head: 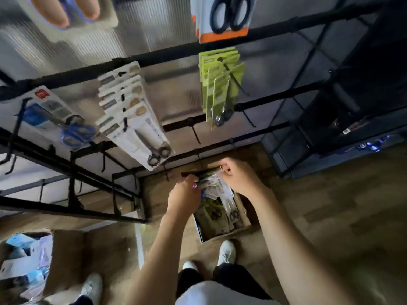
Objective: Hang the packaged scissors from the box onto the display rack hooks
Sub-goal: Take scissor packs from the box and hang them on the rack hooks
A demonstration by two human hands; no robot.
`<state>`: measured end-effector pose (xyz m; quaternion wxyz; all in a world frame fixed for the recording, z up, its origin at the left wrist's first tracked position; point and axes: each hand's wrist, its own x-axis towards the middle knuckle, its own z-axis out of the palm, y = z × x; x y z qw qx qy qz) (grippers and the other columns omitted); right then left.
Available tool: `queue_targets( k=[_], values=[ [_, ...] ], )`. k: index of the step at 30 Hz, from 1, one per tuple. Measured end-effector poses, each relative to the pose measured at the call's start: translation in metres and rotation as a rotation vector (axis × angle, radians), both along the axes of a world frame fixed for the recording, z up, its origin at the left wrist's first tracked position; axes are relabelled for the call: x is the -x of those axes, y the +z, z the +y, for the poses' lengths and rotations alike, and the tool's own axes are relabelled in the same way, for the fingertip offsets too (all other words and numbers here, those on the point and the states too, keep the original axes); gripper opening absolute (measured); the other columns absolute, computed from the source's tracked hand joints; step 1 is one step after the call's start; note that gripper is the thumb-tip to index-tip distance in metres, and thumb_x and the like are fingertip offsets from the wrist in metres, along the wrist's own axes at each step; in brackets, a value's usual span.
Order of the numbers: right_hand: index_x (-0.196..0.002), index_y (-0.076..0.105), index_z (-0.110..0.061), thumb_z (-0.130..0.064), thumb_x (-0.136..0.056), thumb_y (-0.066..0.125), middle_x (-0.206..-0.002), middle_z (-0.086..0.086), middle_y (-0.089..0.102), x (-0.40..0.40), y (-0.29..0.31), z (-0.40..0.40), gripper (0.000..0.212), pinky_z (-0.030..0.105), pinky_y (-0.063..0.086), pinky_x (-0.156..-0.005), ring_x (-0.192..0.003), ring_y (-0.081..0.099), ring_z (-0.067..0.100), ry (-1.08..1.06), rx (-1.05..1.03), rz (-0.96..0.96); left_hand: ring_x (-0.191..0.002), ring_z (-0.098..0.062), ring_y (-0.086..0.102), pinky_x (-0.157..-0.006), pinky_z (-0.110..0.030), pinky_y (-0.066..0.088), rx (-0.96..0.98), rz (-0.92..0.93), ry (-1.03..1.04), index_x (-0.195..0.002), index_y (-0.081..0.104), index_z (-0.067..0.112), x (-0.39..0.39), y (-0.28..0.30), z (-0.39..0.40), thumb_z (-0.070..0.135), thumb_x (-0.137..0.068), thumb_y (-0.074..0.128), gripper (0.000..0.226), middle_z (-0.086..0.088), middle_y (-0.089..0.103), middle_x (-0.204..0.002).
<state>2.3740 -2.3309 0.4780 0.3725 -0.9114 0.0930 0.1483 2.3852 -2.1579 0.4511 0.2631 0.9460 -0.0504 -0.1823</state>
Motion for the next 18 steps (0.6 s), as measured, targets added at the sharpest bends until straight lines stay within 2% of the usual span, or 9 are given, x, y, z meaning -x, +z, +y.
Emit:
queue_targets(
  k=[4,8,13,15,18],
  values=[
    [-0.141,0.042,-0.017,-0.029,-0.094,0.055,-0.139,0.005,0.051,0.038,-0.05,-0.023,0.05,0.035,0.044,-0.1,-0.125,0.05,0.023,-0.028,0.054,0.134,-0.105,-0.032,0.058,-0.08,-0.035,0.046,-0.035,0.064,-0.065,-0.125,0.052,0.017,0.014,-0.034,-0.036,0.023,-0.093,0.048,0.033,-0.011,0.061,-0.119],
    [-0.144,0.038,-0.02,-0.029,-0.092,0.058,-0.139,0.004,0.051,0.062,-0.1,-0.026,0.057,0.033,0.043,-0.098,-0.126,0.049,0.022,-0.048,0.114,0.186,-0.111,-0.034,0.055,-0.086,-0.04,0.048,-0.115,0.176,-0.145,-0.128,0.046,0.017,0.027,-0.079,-0.039,0.025,-0.093,0.044,0.036,-0.012,0.058,-0.124],
    [-0.144,0.036,-0.015,-0.031,-0.091,0.059,-0.143,0.003,0.046,0.081,-0.188,-0.014,0.06,0.033,0.038,-0.105,-0.131,0.042,0.02,-0.036,0.121,0.271,-0.124,-0.032,0.044,-0.096,-0.04,0.039,-0.201,0.235,-0.223,-0.143,0.031,0.02,0.033,-0.151,-0.019,0.028,-0.094,0.044,0.051,-0.01,0.048,-0.138],
    [-0.143,0.037,-0.016,-0.032,-0.091,0.058,-0.141,0.002,0.047,0.089,-0.233,-0.01,0.058,0.035,0.038,-0.105,-0.13,0.043,0.021,-0.07,0.123,0.311,-0.124,-0.032,0.044,-0.096,-0.039,0.039,-0.23,0.26,-0.246,-0.142,0.031,0.019,0.032,-0.19,-0.01,0.027,-0.093,0.047,0.052,-0.009,0.049,-0.136],
    [-0.136,0.047,-0.018,-0.031,-0.089,0.06,-0.127,0.003,0.058,0.098,-0.286,-0.013,0.051,0.035,0.046,-0.096,-0.117,0.054,0.022,-0.113,0.155,0.349,-0.12,-0.033,0.047,-0.093,-0.039,0.04,-0.274,0.296,-0.298,-0.136,0.036,0.015,0.029,-0.241,-0.003,0.026,-0.092,0.048,0.046,-0.012,0.054,-0.129]
  ],
)
